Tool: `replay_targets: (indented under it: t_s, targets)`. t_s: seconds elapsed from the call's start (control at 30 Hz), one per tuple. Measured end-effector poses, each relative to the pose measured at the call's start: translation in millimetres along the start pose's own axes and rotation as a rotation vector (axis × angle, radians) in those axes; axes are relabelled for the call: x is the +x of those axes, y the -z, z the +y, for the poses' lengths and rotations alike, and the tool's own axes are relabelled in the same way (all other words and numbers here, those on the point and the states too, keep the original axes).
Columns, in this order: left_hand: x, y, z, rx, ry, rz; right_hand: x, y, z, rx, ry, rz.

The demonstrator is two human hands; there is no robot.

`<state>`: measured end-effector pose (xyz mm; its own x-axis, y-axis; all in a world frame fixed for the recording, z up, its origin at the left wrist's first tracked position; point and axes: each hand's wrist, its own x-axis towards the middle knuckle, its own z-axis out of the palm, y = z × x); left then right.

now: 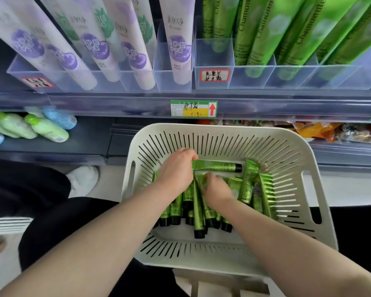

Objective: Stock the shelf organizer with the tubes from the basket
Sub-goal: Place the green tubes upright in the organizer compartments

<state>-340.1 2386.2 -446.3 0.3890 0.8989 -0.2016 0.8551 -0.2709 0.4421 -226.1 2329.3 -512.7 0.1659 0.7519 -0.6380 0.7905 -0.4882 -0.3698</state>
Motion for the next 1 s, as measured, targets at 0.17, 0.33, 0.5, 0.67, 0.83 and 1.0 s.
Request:
replay_targets:
  t_s: [0.17, 0.33, 0.5, 0.67, 0.83, 1.0]
  targets:
    - [-1.9, 5.0, -5.1, -0.006, -0.007, 0.016, -0.2, -1.7, -0.4, -0.095, -0.042, 0.004]
    - [0.5, -1.8, -8.2, 0.011, 0.011, -0.022, 1.5, 10.1, 4.0, -0.048, -0.014, -0.039]
    - [2.3, -20.9, -1.8, 0.118, 0.052, -0.199, -19.8, 41.2, 21.0, 0.034, 0.082, 0.057]
    - [9.0, -42.6, 13.5, 0.239, 0.083, -0.504, -43.2, 78.7, 29.5, 0.034, 0.18, 0.233]
    - [16.6, -47.5, 18.3, 0.357, 0.045, -0.575, -58.0, 98.8, 32.7, 0.024, 0.273, 0.346]
    - [13.6, -35.4, 6.0, 0.31, -0.026, -0.607, -63.9, 100.7, 36.5, 0.08, 0.284, 0.321]
